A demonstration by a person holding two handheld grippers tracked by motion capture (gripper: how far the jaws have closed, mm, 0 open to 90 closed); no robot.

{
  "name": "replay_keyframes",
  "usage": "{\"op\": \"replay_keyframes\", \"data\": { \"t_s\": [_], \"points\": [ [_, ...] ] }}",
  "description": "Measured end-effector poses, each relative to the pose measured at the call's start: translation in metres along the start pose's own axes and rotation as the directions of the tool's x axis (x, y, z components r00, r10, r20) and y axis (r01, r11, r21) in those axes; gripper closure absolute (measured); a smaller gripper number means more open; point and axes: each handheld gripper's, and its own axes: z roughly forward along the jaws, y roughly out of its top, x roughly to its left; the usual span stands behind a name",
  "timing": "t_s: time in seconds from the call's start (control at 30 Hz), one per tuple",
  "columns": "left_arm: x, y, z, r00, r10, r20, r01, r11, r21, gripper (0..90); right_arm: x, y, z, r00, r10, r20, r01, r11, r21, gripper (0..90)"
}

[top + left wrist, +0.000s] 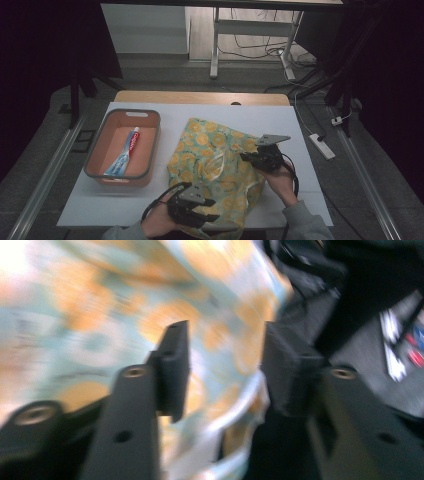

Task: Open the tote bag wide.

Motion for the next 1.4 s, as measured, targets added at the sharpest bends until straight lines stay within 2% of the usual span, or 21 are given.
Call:
{"op": "replay_keyframes", "data": {
  "t_s": [0.07, 0.1, 0.17, 0.27, 0.3, 0.33, 0.37, 0.43, 0.53, 0.7, 0.87, 0.9, 0.97, 1.07, 1.1, 1.13, 1.17, 1.23, 1.3, 1.33, 1.4],
  "points": [
    [0.006, 0.002, -0.011, 0.9973, -0.022, -0.07, 0.02, 0.9994, -0.029, 42.8, 0.001, 0.001, -0.002, 1.0, -0.007, -0.004, 0.007, 1.0, -0.011, 89.5],
    [0.009, 0.003, -0.016, 0.9937, -0.029, -0.108, 0.026, 0.999, -0.036, 42.1, 0.001, 0.001, -0.003, 0.9999, -0.009, -0.005, 0.009, 1.0, -0.013, 89.5],
    [0.014, 0.003, -0.022, 0.9818, -0.041, -0.185, 0.035, 0.9987, -0.038, 39.0, 0.001, 0.0, -0.004, 0.9999, -0.006, -0.008, 0.006, 1.0, -0.014, 89.5],
    [0.021, 0.001, -0.024, 0.9665, -0.049, -0.252, 0.046, 0.9988, -0.018, 36.1, -0.001, -0.001, -0.004, 0.9998, 0.009, -0.019, -0.009, 1.0, -0.017, 89.4],
    [0.025, 0.0, -0.02, 0.9571, -0.04, -0.287, 0.043, 0.999, 0.006, 36.2, -0.001, -0.001, -0.004, 0.9996, 0.013, -0.024, -0.013, 1.0, -0.019, 89.5],
    [0.027, -0.001, -0.017, 0.9524, -0.04, -0.302, 0.049, 0.9985, 0.025, 36.0, -0.002, -0.001, -0.004, 0.9995, 0.018, -0.027, -0.018, 1.0, -0.02, 89.4],
    [0.032, -0.003, -0.011, 0.9447, -0.041, -0.325, 0.062, 0.9966, 0.054, 35.8, -0.002, -0.001, -0.004, 0.9994, 0.019, -0.028, -0.02, 1.0, -0.021, 89.5],
    [0.039, -0.006, 0.0, 0.9364, -0.036, -0.349, 0.078, 0.9914, 0.106, 36.2, -0.002, -0.001, -0.004, 0.9994, 0.02, -0.029, -0.021, 1.0, -0.021, 89.5],
    [0.045, -0.009, 0.012, 0.9333, -0.026, -0.358, 0.087, 0.984, 0.156, 36.3, -0.002, -0.001, -0.004, 0.9994, 0.016, -0.03, -0.016, 1.0, -0.02, 89.4],
    [0.051, -0.012, 0.025, 0.9206, -0.005, -0.391, 0.095, 0.9727, 0.211, 43.4, -0.003, -0.001, -0.004, 0.9994, 0.018, -0.031, -0.019, 1.0, -0.021, 89.4],
    [0.061, -0.014, 0.027, 0.9204, -0.033, -0.389, 0.129, 0.9665, 0.222, 74.7, -0.004, -0.002, -0.006, 0.9993, 0.023, -0.029, -0.023, 0.999, -0.023, 89.4],
    [0.063, -0.014, 0.027, 0.9197, -0.041, -0.39, 0.137, 0.9654, 0.222, 78.7, -0.004, -0.002, -0.006, 0.9993, 0.023, -0.028, -0.023, 0.999, -0.025, 89.4],
    [0.065, -0.016, 0.026, 0.9205, -0.05, -0.388, 0.144, 0.9656, 0.217, 83.9, -0.005, -0.003, -0.007, 0.9993, 0.024, -0.027, -0.025, 0.999, -0.025, 89.4],
    [0.063, -0.016, 0.022, 0.9235, -0.066, -0.378, 0.148, 0.9702, 0.192, 85.3, -0.006, -0.003, -0.008, 0.9993, 0.027, -0.024, -0.028, 0.999, -0.029, 89.4],
    [0.061, -0.015, 0.02, 0.9268, -0.069, -0.369, 0.145, 0.9728, 0.181, 82.3, -0.006, -0.004, -0.009, 0.9992, 0.03, -0.025, -0.031, 0.999, -0.028, 89.4],
    [0.057, -0.014, 0.018, 0.935, -0.067, -0.348, 0.131, 0.9781, 0.162, 74.8, -0.006, -0.004, -0.009, 0.9993, 0.029, -0.024, -0.03, 0.999, -0.028, 89.4],
    [0.053, -0.012, 0.017, 0.9404, -0.058, -0.335, 0.12, 0.9786, 0.167, 64.0, -0.007, -0.004, -0.01, 0.9993, 0.031, -0.022, -0.032, 0.999, -0.029, 89.4],
    [0.044, -0.013, 0.018, 0.9482, -0.035, -0.316, 0.102, 0.9749, 0.198, 46.4, -0.007, -0.004, -0.01, 0.9992, 0.033, -0.023, -0.034, 0.999, -0.031, 89.4],
    [0.039, -0.016, 0.021, 0.954, -0.022, -0.299, 0.094, 0.9694, 0.227, 34.6, -0.008, -0.004, -0.011, 0.9991, 0.035, -0.024, -0.035, 0.999, -0.033, 89.4],
    [0.036, -0.018, 0.023, 0.953, -0.014, -0.303, 0.091, 0.9658, 0.243, 31.4, -0.008, -0.004, -0.011, 0.9991, 0.035, -0.024, -0.036, 0.999, -0.033, 89.4],
    [0.034, -0.021, 0.026, 0.944, -0.004, -0.33, 0.096, 0.9599, 0.263, 29.3, -0.008, -0.005, -0.011, 0.9991, 0.035, -0.026, -0.035, 0.999, -0.033, 89.4]
  ]
}}
